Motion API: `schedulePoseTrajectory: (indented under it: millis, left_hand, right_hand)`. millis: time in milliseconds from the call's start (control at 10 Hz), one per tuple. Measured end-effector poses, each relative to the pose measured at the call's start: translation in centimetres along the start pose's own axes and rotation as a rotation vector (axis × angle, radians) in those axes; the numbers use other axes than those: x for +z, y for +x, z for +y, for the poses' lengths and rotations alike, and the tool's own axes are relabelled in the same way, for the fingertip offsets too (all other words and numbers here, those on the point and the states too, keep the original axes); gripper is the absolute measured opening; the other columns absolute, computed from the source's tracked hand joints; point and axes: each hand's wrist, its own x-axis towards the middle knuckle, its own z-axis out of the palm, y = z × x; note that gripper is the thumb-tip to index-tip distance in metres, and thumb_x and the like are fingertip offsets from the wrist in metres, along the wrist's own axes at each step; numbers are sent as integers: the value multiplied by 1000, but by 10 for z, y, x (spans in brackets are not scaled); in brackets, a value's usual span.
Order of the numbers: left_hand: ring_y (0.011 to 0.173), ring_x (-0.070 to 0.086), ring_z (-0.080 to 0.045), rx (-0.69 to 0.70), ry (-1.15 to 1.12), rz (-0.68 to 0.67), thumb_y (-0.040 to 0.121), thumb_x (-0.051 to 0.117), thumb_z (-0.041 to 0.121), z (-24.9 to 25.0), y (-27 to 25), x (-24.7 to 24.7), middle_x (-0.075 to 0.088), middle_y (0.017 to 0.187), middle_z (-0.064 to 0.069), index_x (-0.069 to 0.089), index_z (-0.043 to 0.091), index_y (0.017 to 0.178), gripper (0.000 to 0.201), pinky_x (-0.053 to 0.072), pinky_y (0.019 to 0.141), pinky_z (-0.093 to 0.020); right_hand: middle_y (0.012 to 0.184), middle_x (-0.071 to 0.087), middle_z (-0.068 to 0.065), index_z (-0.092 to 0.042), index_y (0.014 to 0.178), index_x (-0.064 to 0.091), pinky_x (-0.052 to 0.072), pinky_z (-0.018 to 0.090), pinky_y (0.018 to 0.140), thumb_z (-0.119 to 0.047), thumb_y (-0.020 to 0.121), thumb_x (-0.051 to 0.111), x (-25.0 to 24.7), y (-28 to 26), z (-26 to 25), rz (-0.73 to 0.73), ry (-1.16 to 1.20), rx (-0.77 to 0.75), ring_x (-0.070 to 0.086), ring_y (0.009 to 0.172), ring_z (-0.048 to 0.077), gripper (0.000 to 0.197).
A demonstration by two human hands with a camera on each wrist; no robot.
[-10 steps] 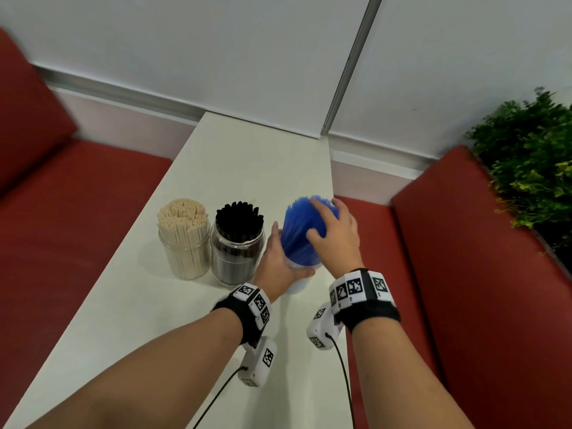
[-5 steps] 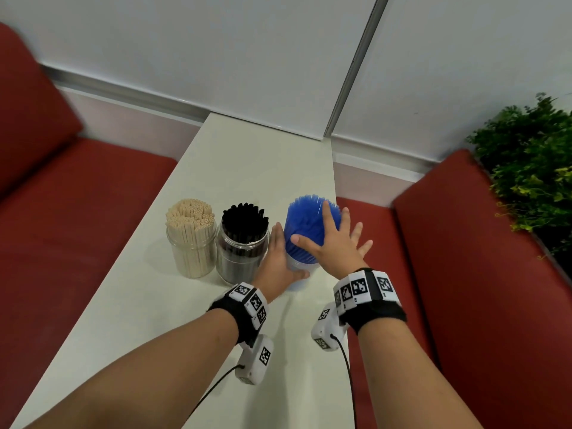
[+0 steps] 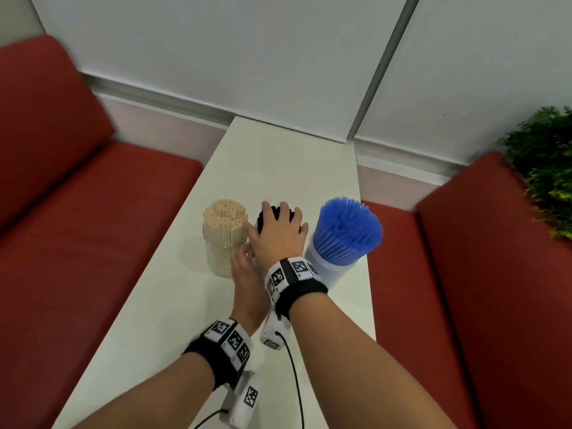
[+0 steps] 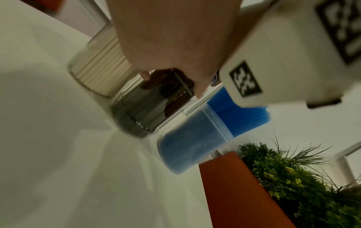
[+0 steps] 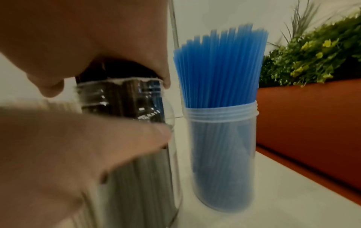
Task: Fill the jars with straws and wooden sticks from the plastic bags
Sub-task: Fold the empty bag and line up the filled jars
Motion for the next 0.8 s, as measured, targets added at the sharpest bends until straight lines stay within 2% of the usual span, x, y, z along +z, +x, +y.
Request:
schedulePoseTrajectory:
  millis: [100,200,300,400,500,600,700,800]
  left_hand:
    - [139,37,-30,-71,-43,-118,87,66,7,3,20,5,34,153,-10,26,17,149,74,35,113,-50]
    - [143,31,-28,-106,3,-134,84,64,-6,-2,29,14,27,156,-11,19,12,152,84,32,115,-45]
    - [138,37,-28,-109,-44,-96,83,69,5,1,37,28,33,152,-12,24,10,149,80,36,113,-44]
    - [122,52,-18,-140,-129,-93,64,83,42,6,47,30,47,133,-1,32,16,140,95,50,100,-38]
    - [117,52,-12,-143,-106,-73,52,90,53,1,55,31,46,126,6,32,22,138,108,52,96,-36]
    - [120,51,-15,-123,-58,-66,52,90,55,-2,54,32,45,129,3,34,20,140,110,50,98,-38]
    - [125,48,-17,-133,-52,-72,55,89,50,0,55,34,43,134,3,30,20,142,109,48,102,-40]
    - [127,44,-21,59,110,-95,83,67,46,-2,50,32,40,142,-2,26,18,146,80,42,106,-44]
  right_hand:
    - [130,52,5,-26,129,58,39,47,100,-53,95,48,7,4,13,180,39,-59,43,122,31,44]
    - [121,59,4,-24,124,67,34,42,104,-44,96,54,10,7,24,202,141,-129,45,119,27,37]
    - [122,58,1,-22,122,70,29,40,108,-36,96,59,2,12,30,155,218,-174,43,121,23,32]
    - [122,58,-1,-21,119,72,26,43,111,-31,93,64,-29,23,29,125,297,-257,44,121,20,29]
    - [120,62,-14,-37,96,75,16,48,116,-33,85,60,-73,32,27,177,401,-343,43,126,10,19]
    - [140,56,-16,-48,86,67,-4,43,122,-24,82,53,-98,32,28,276,633,-310,29,145,7,28]
    - [155,45,-1,-30,125,64,-2,40,127,-15,95,45,-82,23,20,273,541,-291,21,153,14,38]
    - [167,18,6,-19,158,27,-3,47,127,-33,108,32,-33,10,15,95,52,-238,2,156,24,52]
